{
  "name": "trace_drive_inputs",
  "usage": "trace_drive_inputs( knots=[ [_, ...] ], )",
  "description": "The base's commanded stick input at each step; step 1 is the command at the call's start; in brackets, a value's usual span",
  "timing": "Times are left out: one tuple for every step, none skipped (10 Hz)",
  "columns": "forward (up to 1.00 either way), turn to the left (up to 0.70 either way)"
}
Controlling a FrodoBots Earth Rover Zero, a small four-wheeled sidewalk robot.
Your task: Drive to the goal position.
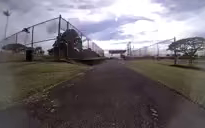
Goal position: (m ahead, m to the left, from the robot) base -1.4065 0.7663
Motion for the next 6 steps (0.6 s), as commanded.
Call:
trace_drive_inputs(
  knots=[
    [0.50,0.00],
    [0.50,0.00],
    [0.50,0.00],
    [0.50,0.00],
    [0.50,0.00],
    [0.50,0.00]
  ],
)
